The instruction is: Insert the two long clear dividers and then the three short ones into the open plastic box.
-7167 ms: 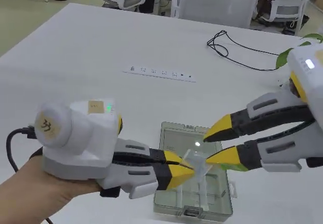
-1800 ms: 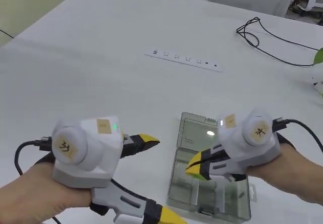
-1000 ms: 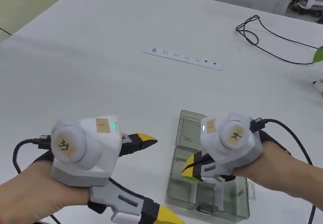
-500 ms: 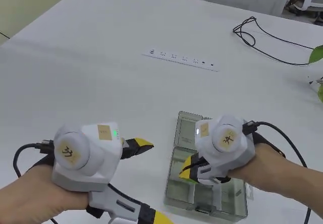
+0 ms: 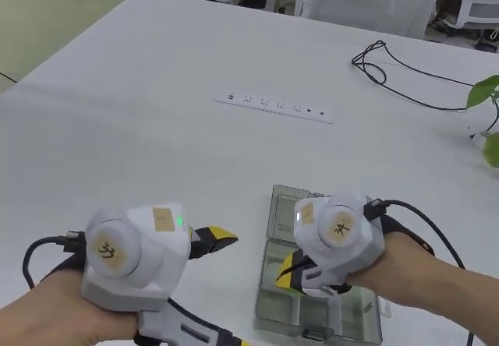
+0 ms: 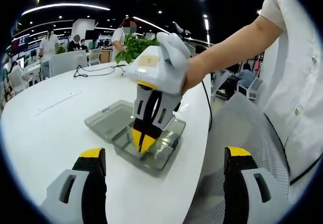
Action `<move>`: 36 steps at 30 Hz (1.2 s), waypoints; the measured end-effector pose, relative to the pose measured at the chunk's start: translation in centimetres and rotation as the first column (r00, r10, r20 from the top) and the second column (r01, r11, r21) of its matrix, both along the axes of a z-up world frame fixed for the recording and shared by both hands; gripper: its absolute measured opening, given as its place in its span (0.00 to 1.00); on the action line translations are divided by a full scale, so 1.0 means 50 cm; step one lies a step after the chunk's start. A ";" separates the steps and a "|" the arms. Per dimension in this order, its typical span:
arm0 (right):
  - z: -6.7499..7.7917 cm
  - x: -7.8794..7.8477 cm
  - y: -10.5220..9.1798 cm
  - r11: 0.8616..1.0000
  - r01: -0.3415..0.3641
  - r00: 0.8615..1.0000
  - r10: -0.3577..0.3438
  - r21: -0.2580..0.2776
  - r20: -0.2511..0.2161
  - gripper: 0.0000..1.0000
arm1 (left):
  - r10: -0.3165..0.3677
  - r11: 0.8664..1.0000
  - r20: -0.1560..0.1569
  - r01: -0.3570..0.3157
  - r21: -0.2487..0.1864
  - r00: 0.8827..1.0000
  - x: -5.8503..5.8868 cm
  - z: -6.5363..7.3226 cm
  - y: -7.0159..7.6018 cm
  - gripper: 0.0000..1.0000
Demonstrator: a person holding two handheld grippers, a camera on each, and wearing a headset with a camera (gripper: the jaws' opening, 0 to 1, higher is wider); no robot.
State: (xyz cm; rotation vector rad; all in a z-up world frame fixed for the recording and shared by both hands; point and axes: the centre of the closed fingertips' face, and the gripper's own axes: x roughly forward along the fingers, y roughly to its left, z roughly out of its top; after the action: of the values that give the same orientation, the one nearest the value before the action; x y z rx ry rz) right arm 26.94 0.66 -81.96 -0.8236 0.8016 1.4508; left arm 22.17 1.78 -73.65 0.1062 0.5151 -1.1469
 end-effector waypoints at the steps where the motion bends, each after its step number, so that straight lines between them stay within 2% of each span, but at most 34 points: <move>1: 0.000 0.000 0.000 1.000 -0.002 1.000 0.002 -0.001 0.002 0.02 | 0.000 1.000 0.000 0.000 0.001 1.000 0.000 0.001 0.001 1.00; 6: 0.009 0.000 0.000 1.000 0.016 1.000 -0.016 0.014 0.001 0.04 | 0.006 1.000 0.005 -0.006 0.009 1.000 -0.005 0.006 0.004 1.00; 12: 0.049 0.007 -0.004 0.996 0.054 0.998 -0.055 0.066 0.008 0.11 | 0.021 1.000 0.009 -0.021 0.009 1.000 -0.007 0.012 0.008 1.00; 15: 0.079 0.014 -0.002 0.985 0.114 0.994 -0.113 0.132 -0.014 0.15 | 0.028 1.000 0.016 -0.028 0.007 0.999 -0.006 0.017 0.010 1.00; 19: 0.111 0.018 -0.017 0.971 0.157 0.988 -0.154 0.180 -0.033 0.21 | 0.034 0.999 0.022 -0.034 0.004 0.999 -0.006 0.022 0.012 1.00; 28: 0.175 0.025 -0.089 0.949 0.222 0.974 -0.227 0.224 -0.002 0.29 | 0.043 0.999 0.032 -0.043 -0.011 0.999 -0.004 0.029 0.011 1.00; 36: 0.193 0.028 -0.157 0.942 0.258 0.963 -0.267 0.213 0.017 0.38 | 0.046 0.999 0.036 -0.045 -0.014 0.998 -0.004 0.031 0.013 1.00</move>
State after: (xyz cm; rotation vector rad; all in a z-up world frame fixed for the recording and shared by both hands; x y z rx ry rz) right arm 28.34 -7.20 -72.30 -0.5639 0.6820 1.2482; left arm 21.96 2.44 -72.08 0.1031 0.4754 -1.1018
